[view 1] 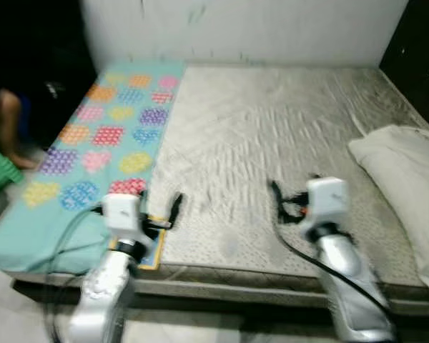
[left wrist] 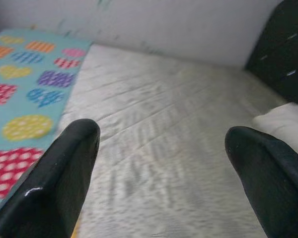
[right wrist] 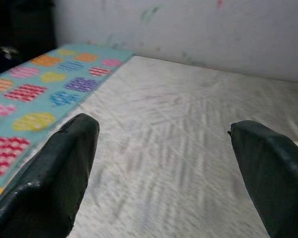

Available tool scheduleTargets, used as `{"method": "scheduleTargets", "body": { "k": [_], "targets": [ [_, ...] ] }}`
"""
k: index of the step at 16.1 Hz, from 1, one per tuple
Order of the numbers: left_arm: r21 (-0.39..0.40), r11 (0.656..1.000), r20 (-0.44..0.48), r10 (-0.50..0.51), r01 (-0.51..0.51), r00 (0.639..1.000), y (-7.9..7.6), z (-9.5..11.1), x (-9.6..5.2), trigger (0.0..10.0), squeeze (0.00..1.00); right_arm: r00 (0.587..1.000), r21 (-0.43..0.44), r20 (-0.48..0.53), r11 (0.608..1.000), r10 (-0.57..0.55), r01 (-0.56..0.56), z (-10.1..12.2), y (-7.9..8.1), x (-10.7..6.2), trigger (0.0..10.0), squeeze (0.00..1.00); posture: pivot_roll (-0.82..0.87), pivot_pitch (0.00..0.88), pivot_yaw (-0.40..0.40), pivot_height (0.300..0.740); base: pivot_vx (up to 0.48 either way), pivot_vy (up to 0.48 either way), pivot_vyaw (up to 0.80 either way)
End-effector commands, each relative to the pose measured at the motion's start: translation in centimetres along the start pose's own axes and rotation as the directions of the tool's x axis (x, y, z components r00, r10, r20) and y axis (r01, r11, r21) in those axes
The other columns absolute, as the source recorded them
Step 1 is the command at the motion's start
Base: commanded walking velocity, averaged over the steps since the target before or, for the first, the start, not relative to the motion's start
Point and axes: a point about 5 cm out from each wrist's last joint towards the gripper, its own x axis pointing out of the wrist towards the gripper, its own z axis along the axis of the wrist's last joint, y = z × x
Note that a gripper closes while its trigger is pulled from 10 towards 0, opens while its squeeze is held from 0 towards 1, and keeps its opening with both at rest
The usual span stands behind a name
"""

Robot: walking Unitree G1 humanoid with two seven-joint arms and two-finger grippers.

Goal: Clean up the room

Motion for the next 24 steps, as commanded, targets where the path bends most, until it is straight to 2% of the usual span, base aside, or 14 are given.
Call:
{"method": "scheduleTargets", "body": {
  "k": [1,3,13,15,17,24],
  "targets": [
    [-0.02,1.0,-0.017,-0.008,0.008,1.0,-0.5,-0.23,0.27,10.0,0.0,0.999,-0.017,-0.008,0.999,-0.035,0.034,-0.22,-0.97,-0.32,10.0,0.0,-0.18,0.06,0.024,0.74,0.0,0.0,0.0],
    [-0.044,0.999,-0.038,0.009,-0.011,0.999,-0.2,-0.52,0.3,10.0,0.0,0.999,-0.015,-0.011,0.999,-0.038,0.038,-0.3,-0.94,-0.41,10.0,0.0,-0.18,0.06,0.024,0.74,0.0,0.0,0.0],
    [-0.084,0.996,-0.033,-0.021,0.018,0.999,-0.72,-0.5,0.36,10.0,0.0,0.999,-0.021,-0.022,0.999,-0.037,0.036,-0.34,-1.07,-0.55,10.0,0.0,-0.18,0.074,0.02,0.74,0.0,0.48,0.0],
    [-0.069,0.998,-0.01,0.008,-0.009,1.0,-0.37,-0.25,0.24,10.0,0.0,0.999,-0.028,-0.028,0.999,-0.031,0.03,-0.43,-1.01,-0.55,10.0,0.0,-0.19,0.075,0.019,0.74,0.0,0.0,0.0],
    [-0.121,0.992,0.01,-0.02,0.021,1.0,-0.44,-0.07,0.17,10.0,0.0,0.999,-0.029,-0.03,0.999,-0.023,0.022,-0.43,-0.93,-0.51,10.0,0.0,-0.19,0.075,0.019,0.74,0.0,0.0,0.0],
    [-0.123,0.99,0.014,-0.06,0.061,0.998,-0.85,0.02,0.03,10.0,0.0,0.999,-0.04,-0.033,0.999,-0.014,0.013,-0.47,-0.86,-0.59,10.0,0.0,-0.19,0.079,0.018,0.74,0.46,0.0,0.0]
  ]
}}
